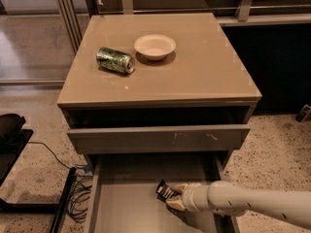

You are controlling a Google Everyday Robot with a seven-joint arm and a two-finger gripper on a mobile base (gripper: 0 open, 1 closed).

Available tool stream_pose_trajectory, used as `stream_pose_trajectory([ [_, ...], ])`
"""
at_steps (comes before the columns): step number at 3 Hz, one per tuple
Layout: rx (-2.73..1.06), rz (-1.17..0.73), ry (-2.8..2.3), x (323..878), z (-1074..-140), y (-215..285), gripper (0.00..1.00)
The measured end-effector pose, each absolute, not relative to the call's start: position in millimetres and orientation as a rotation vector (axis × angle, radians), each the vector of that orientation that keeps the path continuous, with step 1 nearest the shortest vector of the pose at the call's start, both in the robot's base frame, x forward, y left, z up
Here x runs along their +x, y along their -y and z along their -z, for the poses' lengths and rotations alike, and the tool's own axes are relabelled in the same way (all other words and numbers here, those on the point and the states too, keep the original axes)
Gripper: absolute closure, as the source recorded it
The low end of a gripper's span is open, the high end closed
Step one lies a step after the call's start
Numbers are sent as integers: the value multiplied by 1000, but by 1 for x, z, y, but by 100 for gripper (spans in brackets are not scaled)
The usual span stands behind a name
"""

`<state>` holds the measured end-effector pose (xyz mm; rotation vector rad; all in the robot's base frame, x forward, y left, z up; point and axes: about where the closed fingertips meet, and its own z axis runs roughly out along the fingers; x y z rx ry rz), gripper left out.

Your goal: Place rxbar chocolate into middle drawer

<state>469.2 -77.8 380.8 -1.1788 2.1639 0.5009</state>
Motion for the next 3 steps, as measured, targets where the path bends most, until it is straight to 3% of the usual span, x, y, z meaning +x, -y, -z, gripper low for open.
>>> stream_pose_trajectory([
  [1,-1179,-501,-2164,469,-381,78,12],
  [2,-1179,-501,-2164,469,-381,78,0],
  [3,-1179,-501,-2164,469,-381,78,0],
])
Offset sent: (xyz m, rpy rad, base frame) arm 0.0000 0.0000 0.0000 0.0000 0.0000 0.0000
